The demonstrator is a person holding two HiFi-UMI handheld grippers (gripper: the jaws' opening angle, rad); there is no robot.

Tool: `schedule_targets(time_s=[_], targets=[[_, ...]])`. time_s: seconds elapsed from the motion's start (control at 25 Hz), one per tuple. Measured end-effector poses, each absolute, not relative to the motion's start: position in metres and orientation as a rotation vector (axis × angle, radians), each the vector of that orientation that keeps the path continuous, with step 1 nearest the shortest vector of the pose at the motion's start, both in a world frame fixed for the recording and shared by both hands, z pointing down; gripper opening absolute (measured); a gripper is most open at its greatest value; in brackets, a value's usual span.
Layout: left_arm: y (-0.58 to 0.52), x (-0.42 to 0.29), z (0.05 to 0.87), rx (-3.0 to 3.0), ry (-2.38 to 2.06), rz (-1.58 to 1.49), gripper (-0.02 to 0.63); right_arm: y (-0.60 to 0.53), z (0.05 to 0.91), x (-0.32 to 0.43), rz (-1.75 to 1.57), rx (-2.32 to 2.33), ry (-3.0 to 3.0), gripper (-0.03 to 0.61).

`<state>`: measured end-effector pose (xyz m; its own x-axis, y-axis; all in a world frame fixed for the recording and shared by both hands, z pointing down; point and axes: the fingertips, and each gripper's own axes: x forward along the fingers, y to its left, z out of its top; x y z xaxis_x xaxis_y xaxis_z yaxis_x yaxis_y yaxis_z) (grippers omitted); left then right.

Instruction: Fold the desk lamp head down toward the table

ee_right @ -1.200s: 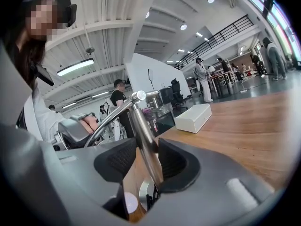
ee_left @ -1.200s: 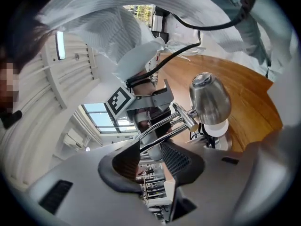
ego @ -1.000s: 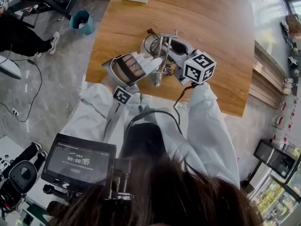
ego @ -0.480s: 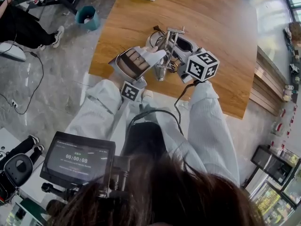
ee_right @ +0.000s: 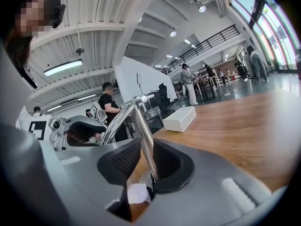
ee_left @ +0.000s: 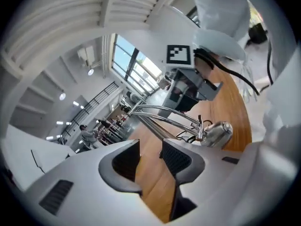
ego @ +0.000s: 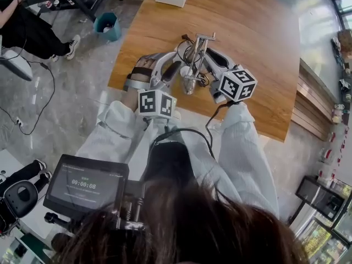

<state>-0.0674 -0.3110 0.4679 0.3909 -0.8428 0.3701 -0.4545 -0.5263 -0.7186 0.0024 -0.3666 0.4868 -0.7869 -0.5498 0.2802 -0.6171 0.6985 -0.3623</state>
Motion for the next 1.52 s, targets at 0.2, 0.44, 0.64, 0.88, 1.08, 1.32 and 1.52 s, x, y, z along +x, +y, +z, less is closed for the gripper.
schedule_targets(time_s=[0.2,0.44,0.64,0.88,1.08,1.32,1.52], targets=[[-0.304,-0.081,0.426,-2.314,1.265,-0.967,0.048,-0.341,0.454,0.01,0.525,1.06,-2.724,0.013],[-0.313,-0.076,0.389,-2.422,1.424,-0.92,0.003,-0.332,0.409,0.013,0.405,1.159,-2.725,0.002],[-0.3,-0.072,0.352,-2.557,1.592,-0.748,0.003,-0.305,0.359,0.011,0.373,1.213,-2.769,0.002],[-0.307,-0.071,0.337,-2.64,1.686,-0.597,0.003,-0.298,0.338,0.006,0.254,1.26,-2.735,0.002],[-0.307,-0.07,0.331,-2.685,1.709,-0.516,0.003,-0.295,0.331,0.007,0.244,1.279,-2.745,0.0],[-0.307,-0.065,0.323,-2.675,1.708,-0.486,0.003,-0.295,0.327,0.012,0.252,1.298,-2.747,0.0],[-0.306,-0.063,0.319,-2.672,1.707,-0.475,0.002,-0.297,0.326,0.012,0.256,1.299,-2.746,0.0]])
